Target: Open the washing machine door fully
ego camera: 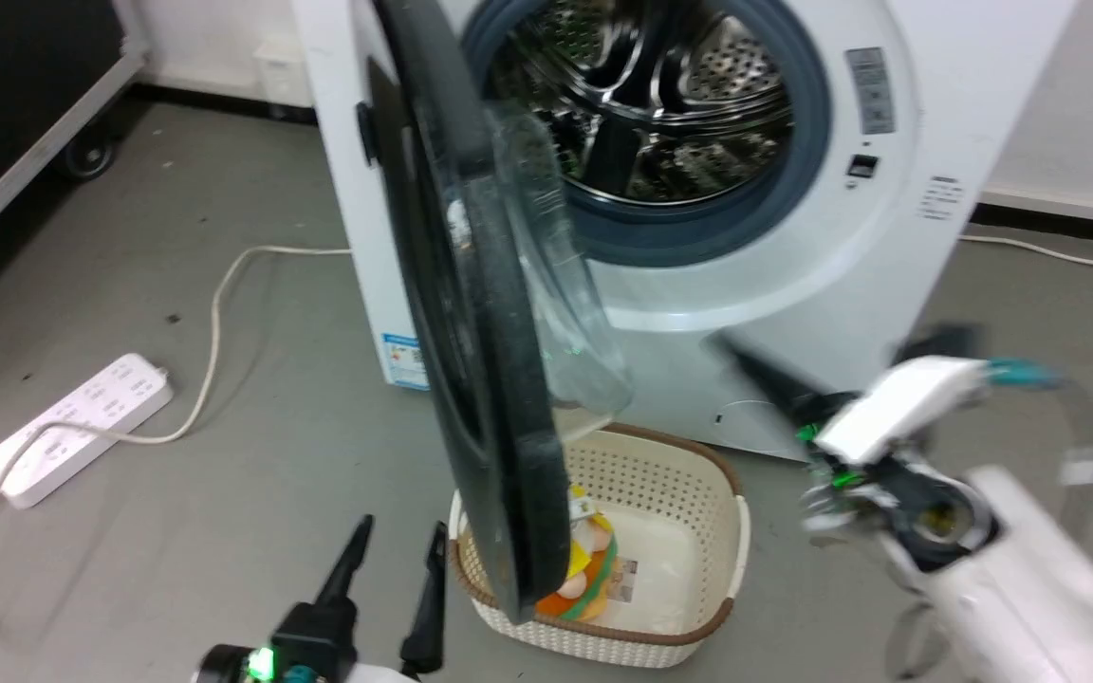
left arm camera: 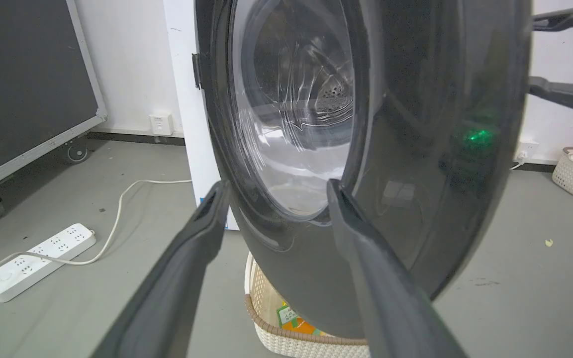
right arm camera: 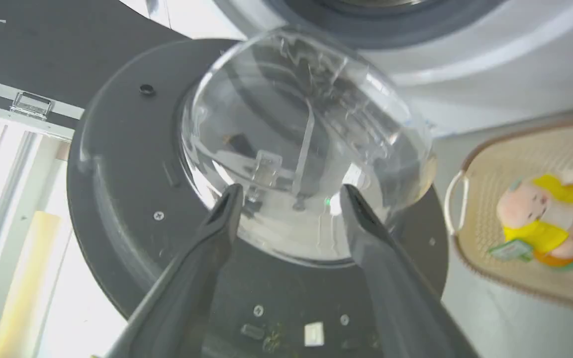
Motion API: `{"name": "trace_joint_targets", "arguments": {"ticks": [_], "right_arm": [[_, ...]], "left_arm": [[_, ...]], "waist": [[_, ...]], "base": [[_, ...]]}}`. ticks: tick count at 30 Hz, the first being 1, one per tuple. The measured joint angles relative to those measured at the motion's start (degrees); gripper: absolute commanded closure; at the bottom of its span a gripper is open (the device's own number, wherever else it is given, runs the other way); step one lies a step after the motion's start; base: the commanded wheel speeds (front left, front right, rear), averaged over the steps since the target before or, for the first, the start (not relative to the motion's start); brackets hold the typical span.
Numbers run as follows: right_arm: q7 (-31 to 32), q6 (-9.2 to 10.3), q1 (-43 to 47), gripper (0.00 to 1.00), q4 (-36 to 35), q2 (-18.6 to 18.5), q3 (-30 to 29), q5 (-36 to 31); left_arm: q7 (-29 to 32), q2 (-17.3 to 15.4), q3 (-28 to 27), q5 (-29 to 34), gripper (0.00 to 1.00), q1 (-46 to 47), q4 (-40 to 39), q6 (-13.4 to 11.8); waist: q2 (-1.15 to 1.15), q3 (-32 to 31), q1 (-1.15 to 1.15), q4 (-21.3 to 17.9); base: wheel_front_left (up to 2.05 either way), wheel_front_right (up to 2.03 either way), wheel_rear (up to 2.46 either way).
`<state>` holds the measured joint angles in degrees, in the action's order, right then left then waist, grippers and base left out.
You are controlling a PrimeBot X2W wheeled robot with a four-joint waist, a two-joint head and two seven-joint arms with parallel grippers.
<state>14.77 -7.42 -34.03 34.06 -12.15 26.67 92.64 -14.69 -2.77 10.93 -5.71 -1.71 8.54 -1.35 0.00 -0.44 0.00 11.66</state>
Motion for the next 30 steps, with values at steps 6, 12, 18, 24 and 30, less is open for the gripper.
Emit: {"name": "trace_joint_targets", "arguments": {"ticks": [6, 12, 18, 24, 30], "right_arm": [[-23.2, -0.01, 6.0, 0.0, -10.3, -10.8, 4.0, -23.9], [-29.5, -0.01, 14.8, 0.0, -11.8, -13.2, -11.4, -54.9], [-29.5, -0.01, 29.0, 0.0, -22.6, -1.2, -27.2, -78.5], [-29.5, -0.02, 38.0, 0.0, -28.8, 6.7, -32.8, -88.7], [-29.5, -0.02, 41.4, 0.0, -29.6, 8.5, -32.5, -91.5]], "left_arm": [[0.0, 0.0, -2.2, -1.0, 0.0, 0.0, -0.7, 0.0], [0.0, 0.0, -5.3, -1.5, 0.0, -0.5, -1.6, 0.0], [0.0, 0.0, -6.9, -1.5, 0.0, -1.8, -1.6, 1.5], [0.0, 0.0, -7.7, -1.0, 0.0, -2.5, -1.6, 2.3], [0.0, 0.0, -7.7, -0.3, 0.0, -3.3, -1.1, 2.5]], "waist": [[0.0, -0.6, 0.0, -2.4], [0.0, -1.6, 0.0, -6.0], [0.0, -2.3, 0.0, -8.8], [0.0, -2.8, 0.0, -10.6], [0.0, -2.9, 0.0, -11.3]], "base": [[0.0, 0.0, 0.0], [0.0, 0.0, 0.0], [0.0, 0.0, 0.0], [0.0, 0.0, 0.0], [0.0, 0.0, 0.0]]}}
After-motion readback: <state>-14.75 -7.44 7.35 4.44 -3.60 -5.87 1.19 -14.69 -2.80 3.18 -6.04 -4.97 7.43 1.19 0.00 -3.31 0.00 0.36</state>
